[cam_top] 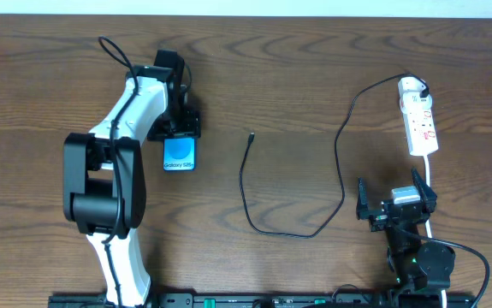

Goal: Plug charger to phone and switch on socket
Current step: 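Lower the left gripper and grasp the blue phone by its top edge, then lift the phone upright with the left gripper, bottom edge facing right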

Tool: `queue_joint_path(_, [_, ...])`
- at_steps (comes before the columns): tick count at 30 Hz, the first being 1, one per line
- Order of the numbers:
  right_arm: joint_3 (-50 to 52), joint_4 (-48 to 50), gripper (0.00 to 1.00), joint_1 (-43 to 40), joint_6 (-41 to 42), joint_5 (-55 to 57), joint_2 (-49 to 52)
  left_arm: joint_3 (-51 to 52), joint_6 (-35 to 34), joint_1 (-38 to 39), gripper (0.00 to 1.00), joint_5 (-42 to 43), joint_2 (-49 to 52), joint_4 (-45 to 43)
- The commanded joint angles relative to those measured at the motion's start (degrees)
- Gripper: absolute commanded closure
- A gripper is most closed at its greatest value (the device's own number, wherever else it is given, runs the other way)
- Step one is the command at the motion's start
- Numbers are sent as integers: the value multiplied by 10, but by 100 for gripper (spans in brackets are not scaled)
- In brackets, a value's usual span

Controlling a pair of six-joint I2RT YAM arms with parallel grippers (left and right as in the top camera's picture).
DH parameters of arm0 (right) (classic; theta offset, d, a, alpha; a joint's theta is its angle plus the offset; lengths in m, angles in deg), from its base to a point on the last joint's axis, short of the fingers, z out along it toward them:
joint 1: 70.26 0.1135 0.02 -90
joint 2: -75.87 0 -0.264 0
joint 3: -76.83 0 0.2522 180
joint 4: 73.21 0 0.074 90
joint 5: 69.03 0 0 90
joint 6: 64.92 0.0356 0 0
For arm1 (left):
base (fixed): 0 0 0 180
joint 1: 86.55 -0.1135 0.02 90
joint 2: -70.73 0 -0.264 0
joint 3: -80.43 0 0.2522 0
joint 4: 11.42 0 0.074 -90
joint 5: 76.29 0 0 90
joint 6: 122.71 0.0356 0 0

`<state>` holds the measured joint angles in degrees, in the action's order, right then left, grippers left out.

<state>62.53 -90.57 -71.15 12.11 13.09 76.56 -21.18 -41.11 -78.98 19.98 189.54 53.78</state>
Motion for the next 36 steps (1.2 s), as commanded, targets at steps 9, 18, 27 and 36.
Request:
queue_joint_path(9, [2, 0, 1, 1, 7, 2, -3, -15, -210, -40, 30, 163, -23, -25])
queue_joint_path(18, [2, 0, 1, 1, 7, 2, -3, -15, -256, -89, 30, 309, -23, -44])
queue_joint_path(27, [2, 0, 1, 1, 7, 3, -3, -15, -289, -118, 31, 383, -23, -58])
queue_joint_path(36, [2, 0, 1, 1, 7, 2, -3, -15, -305, -127, 31, 425, -23, -67])
